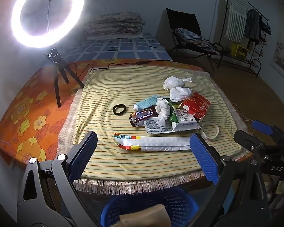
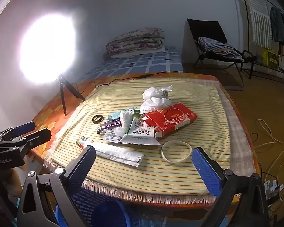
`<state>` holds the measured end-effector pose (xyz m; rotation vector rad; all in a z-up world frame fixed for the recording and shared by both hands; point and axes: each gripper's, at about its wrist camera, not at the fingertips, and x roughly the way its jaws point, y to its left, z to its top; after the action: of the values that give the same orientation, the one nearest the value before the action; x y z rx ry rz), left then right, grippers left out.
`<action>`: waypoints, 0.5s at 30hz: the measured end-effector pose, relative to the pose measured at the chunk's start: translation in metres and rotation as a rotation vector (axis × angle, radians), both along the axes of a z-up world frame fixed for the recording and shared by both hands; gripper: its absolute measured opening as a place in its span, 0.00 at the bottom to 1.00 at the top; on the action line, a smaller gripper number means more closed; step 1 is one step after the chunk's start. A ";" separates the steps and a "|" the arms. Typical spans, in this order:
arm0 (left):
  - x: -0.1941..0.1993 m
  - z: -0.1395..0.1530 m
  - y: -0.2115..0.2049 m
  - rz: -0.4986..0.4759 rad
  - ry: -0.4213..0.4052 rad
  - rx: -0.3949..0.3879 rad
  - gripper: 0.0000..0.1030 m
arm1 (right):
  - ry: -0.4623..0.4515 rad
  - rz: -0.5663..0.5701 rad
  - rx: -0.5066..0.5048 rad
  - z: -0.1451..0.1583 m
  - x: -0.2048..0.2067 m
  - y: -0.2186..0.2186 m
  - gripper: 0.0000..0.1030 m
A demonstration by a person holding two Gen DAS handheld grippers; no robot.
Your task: Collect trash
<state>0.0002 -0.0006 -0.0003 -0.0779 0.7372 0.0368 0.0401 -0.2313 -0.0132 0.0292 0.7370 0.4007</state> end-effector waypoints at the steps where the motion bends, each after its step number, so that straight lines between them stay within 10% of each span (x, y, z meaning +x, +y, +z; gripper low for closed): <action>1: -0.003 0.001 0.000 0.004 -0.019 -0.006 0.97 | 0.001 0.000 0.003 0.001 0.001 -0.001 1.00; 15: 0.009 -0.009 0.008 0.017 0.007 -0.012 0.97 | 0.028 0.009 0.032 -0.007 0.008 0.005 1.00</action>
<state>0.0090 0.0076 -0.0096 -0.0960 0.7440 0.0492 0.0478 -0.2260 -0.0205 0.0623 0.7586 0.4214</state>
